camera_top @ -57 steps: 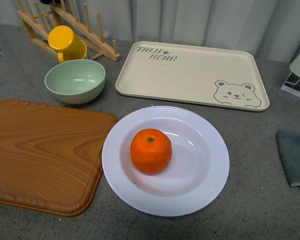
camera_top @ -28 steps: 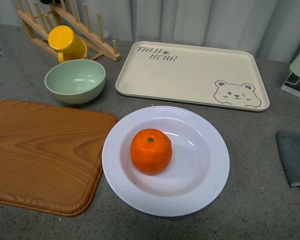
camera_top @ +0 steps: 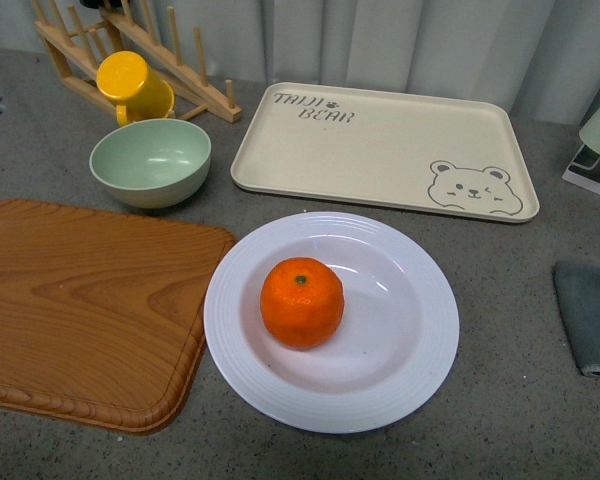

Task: Place orange and plate with both arms

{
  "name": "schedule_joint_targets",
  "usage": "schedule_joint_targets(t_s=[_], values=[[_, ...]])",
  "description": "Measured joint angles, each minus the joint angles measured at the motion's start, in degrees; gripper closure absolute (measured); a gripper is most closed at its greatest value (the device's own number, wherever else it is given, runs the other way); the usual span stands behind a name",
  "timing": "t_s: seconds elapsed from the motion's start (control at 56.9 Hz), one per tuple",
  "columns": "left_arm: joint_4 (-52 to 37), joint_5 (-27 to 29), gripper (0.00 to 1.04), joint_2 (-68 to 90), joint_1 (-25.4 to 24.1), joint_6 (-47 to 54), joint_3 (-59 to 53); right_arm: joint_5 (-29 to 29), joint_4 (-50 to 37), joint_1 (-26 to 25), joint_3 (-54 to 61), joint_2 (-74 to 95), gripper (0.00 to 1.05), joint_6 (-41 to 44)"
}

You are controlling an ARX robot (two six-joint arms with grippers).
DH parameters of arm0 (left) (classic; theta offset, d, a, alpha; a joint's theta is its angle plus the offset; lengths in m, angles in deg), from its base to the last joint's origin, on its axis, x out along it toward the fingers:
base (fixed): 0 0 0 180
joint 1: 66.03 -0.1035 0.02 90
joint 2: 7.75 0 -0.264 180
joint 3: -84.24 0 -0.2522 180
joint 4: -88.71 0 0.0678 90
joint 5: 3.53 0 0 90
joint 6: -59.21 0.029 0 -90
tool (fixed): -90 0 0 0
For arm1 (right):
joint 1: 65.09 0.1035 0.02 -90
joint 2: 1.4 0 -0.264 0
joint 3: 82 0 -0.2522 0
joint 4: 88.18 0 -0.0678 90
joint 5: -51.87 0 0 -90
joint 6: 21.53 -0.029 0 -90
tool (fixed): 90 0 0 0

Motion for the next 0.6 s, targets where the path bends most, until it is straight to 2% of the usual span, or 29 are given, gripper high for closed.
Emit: schedule_joint_targets(t_s=[0.07,0.421,0.527,0.597], values=[[4.2,-0.1,1.01,-4.3,0.0,0.0,0.0,0.0,0.0,0.0,0.0,0.0,0.09,0.0],[4.7,-0.1,1.01,-5.7,0.0,0.0,0.0,0.0,0.0,0.0,0.0,0.0,0.09,0.0],[4.7,-0.1,0.84,-5.7,0.0,0.0,0.0,-0.2,0.1,0.0,0.0,0.1,0.09,0.1],[4.7,0.0,0.72,-5.7,0.0,0.0,0.0,-4.4,5.7,-0.5,-2.9,5.3,0.09,4.2]])
